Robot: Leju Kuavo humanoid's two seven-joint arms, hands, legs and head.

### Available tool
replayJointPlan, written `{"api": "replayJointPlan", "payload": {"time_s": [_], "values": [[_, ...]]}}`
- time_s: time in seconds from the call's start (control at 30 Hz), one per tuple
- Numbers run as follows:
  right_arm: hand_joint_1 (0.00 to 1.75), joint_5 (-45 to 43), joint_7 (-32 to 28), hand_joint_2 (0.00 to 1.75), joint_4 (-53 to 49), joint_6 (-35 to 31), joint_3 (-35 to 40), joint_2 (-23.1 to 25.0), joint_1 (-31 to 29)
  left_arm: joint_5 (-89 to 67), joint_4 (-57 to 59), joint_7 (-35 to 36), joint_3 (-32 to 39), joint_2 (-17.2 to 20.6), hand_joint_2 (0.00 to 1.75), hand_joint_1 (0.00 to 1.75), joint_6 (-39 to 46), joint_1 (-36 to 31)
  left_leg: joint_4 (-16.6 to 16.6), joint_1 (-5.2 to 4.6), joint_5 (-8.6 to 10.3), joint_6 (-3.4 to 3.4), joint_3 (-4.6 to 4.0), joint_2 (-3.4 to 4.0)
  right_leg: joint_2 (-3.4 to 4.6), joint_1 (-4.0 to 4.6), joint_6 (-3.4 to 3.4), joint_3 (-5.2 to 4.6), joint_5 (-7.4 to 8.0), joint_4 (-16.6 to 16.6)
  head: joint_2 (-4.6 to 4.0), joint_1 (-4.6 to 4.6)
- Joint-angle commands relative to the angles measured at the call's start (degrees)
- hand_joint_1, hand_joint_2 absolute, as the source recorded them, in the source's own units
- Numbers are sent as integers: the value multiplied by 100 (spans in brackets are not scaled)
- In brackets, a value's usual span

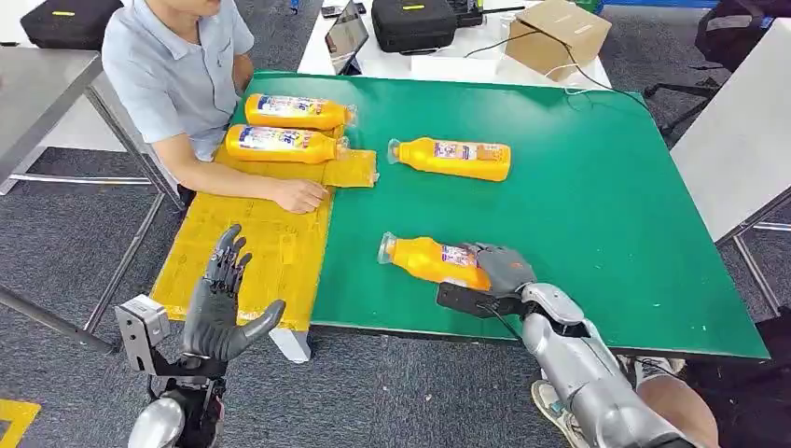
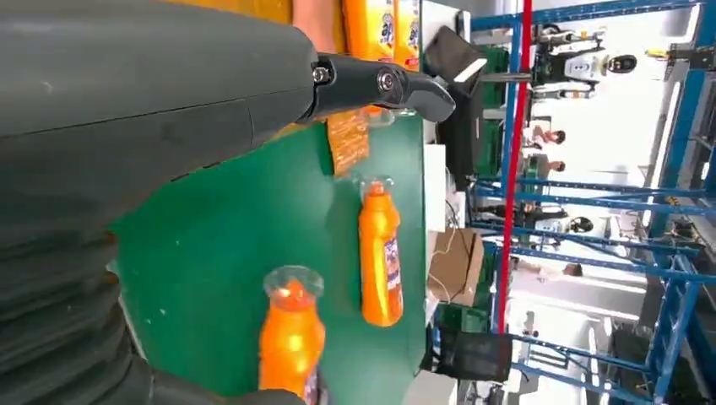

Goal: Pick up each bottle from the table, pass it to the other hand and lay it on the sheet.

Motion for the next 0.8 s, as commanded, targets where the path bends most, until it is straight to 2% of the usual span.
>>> {"api": "replayJointPlan", "payload": {"time_s": [0.03, 0.2, 0.4, 0.5, 0.57, 0.63, 0.8], "values": [[175, -760, -293, 175, -1675, -429, -687, 467, 1533, -228, 388, -348, -16, -277, 175, 0, 516, -222, -13, 8, 4, -8, 15, -19, -27, 10, -12, 22, -2, -15, 0, -2], [175, -1449, -843, 175, -2925, -706, -1281, 830, 2108, -452, 442, -578, -401, -484, 175, 0, 609, 44, -8, 6, 0, -6, 7, -20, -30, 9, -11, 15, -8, -6, 0, -2], [175, -1933, -1365, 175, -3547, -863, -1260, 1273, 2252, -406, 570, -668, -896, -464, 175, 0, 415, 203, -3, 1, -5, -3, -23, -12, -16, 1, -8, -8, -12, 2, 0, -2], [175, -2086, -1496, 175, -3400, -690, -847, 1511, 2134, -354, 637, -843, -999, -346, 175, 0, 227, 242, -4, 2, -3, -4, -33, -6, -8, -2, -9, -24, -7, 2, 0, -2], [175, -2056, -1514, 175, -3143, -846, -614, 1639, 2008, -326, 739, -955, -911, -346, 175, 0, 111, 254, -5, 2, -5, -8, -25, 3, -2, -2, -14, -19, -8, 3, 0, -2], [175, -2037, -1522, 175, -2901, -914, -412, 1655, 1866, -171, 829, -913, -908, -375, 175, 0, -215, 247, -9, 2, 0, -7, -37, 8, 7, -1, -11, -30, 0, -2, 0, -2], [175, -2027, -1471, 175, -2348, -830, -151, 1616, 1510, 1, 994, -862, -809, -574, 175, 0, -279, 34, -9, 3, 5, -5, -38, -6, -10, 3, -10, -27, 0, -5, 0, -2]]}}
